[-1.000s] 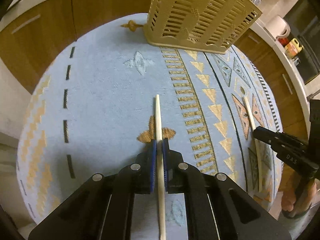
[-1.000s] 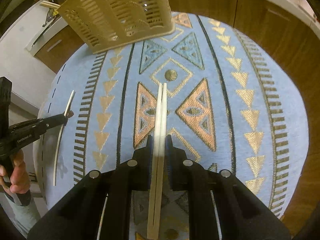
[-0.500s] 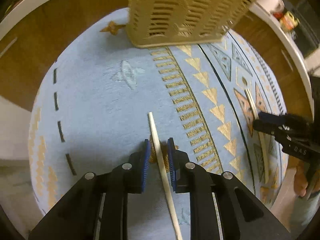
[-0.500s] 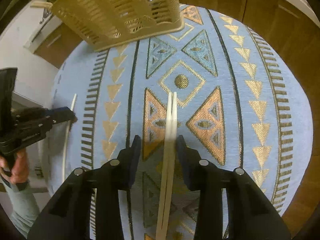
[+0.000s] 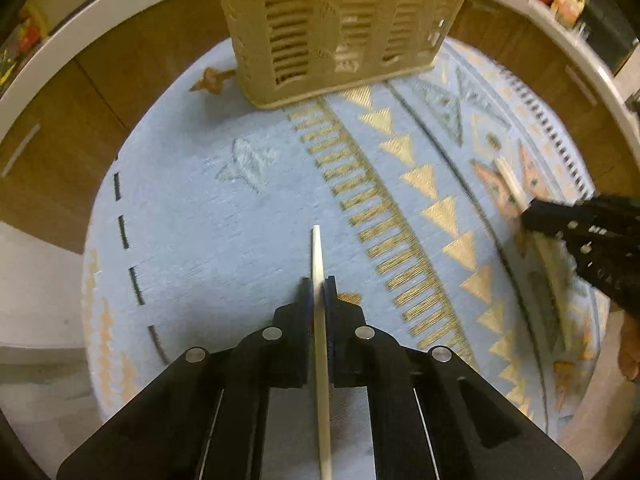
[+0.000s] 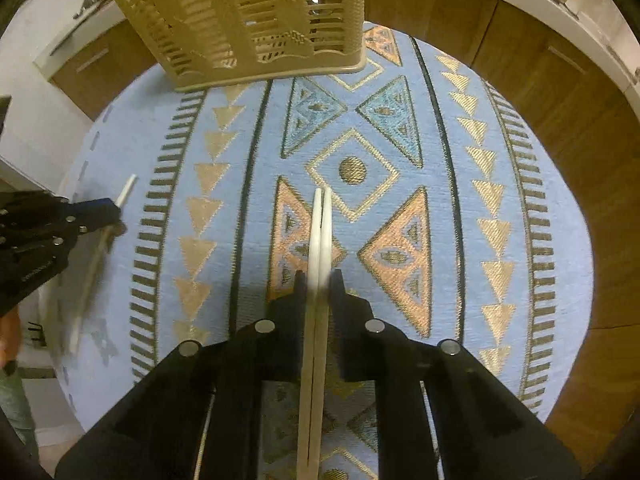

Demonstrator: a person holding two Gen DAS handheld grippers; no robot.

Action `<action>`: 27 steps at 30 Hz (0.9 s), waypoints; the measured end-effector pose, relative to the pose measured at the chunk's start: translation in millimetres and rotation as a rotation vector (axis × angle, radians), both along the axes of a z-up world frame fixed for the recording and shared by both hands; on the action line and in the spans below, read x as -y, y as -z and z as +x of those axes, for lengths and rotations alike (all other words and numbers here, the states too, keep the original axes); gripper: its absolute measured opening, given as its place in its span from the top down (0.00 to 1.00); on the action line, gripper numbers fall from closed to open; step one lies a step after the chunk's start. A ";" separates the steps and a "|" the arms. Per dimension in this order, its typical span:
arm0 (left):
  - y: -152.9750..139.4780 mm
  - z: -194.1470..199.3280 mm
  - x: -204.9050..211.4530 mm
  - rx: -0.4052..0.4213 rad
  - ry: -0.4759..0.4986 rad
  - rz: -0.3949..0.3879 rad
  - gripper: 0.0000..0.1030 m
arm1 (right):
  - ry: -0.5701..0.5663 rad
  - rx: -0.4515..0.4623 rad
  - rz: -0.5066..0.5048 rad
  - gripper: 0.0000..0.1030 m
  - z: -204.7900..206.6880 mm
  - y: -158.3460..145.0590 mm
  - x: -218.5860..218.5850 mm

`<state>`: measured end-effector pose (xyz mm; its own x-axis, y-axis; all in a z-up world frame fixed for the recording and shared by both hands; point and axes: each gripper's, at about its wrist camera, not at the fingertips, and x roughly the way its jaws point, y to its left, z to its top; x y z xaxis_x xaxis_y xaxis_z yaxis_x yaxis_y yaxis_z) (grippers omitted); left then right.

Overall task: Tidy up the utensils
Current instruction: 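Lift chopstick over the holder with the left tool while the right lowers two chopsticks in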

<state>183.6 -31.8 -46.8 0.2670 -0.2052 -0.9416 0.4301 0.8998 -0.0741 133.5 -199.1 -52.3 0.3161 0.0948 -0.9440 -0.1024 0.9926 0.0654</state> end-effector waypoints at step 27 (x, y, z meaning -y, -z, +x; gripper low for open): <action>-208.3 -43.8 -36.4 0.701 -0.146 -0.498 0.97 | -0.080 0.662 0.362 0.91 -26.2 -195.3 21.8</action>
<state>139.8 4.6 161.5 0.8068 -0.4679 -0.3608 0.4069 0.8828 -0.2348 107.3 -220.9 143.0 0.7852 0.4095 -0.4645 -0.3048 0.9085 0.2857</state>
